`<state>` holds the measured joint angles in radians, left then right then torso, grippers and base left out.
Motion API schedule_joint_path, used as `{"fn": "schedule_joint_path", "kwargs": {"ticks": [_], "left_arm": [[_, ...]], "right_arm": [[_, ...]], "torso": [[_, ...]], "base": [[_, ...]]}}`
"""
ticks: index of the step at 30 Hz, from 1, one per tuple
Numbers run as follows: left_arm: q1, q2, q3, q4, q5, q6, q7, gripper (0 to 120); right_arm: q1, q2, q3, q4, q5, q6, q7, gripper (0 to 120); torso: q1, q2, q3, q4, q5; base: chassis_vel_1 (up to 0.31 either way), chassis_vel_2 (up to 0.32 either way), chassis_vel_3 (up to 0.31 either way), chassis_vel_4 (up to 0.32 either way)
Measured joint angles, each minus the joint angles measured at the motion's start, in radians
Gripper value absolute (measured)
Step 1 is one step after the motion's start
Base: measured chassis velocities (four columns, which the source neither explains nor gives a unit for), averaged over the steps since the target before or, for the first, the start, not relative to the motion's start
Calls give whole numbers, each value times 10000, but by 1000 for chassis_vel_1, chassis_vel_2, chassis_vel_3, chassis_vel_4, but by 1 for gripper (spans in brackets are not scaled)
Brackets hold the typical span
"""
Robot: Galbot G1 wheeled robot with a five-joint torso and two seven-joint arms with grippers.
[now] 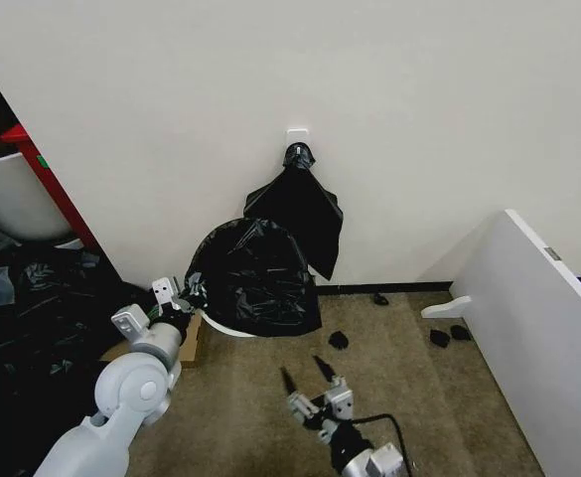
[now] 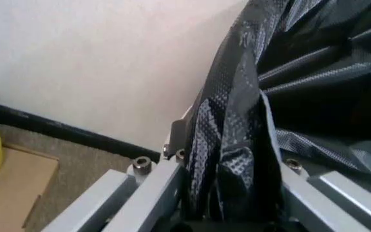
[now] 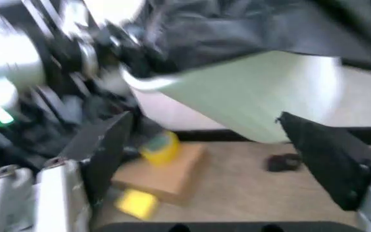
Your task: Place the garbage bag over the trash bin.
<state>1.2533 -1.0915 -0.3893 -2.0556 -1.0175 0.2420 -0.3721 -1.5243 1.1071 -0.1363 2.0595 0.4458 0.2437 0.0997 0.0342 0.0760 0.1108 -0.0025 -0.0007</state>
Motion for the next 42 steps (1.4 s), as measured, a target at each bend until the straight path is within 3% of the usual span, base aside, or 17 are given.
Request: {"fn": "schedule_joint_path", "kwargs": {"ticks": [4, 13, 29, 33, 42], "left_arm": [[51, -30, 31, -118, -35, 24, -5, 1], [61, 12, 67, -186, -157, 33, -11, 1], [-102, -213, 233, -20, -151, 56, -15, 1], [-67, -246, 230, 5, -131, 52, -7, 1], [-64, -243, 221, 14, -89, 51, -10, 1]], "right_arm": [[347, 294, 33, -425, 801, 579, -720, 99], [899, 671, 195, -662, 1638, 969, -1253, 98], [925, 375, 324, -409, 2254, 1030, -1503, 46], [806, 280, 312, -341, 2011, 1050, -1513, 26], [670, 213, 310, -370, 1573, 1049, -1426, 2]], "torso": [[0, 0, 0, -1, 2], [0, 0, 0, 0, 2], [0, -1, 0, -1, 1], [0, -3, 0, 0, 1], [0, -2, 0, -1, 1]], "base": [[0, 0, 0, 0], [0, 0, 0, 0], [0, 0, 0, 0], [0, 0, 0, 0], [0, 0, 0, 0]]}}
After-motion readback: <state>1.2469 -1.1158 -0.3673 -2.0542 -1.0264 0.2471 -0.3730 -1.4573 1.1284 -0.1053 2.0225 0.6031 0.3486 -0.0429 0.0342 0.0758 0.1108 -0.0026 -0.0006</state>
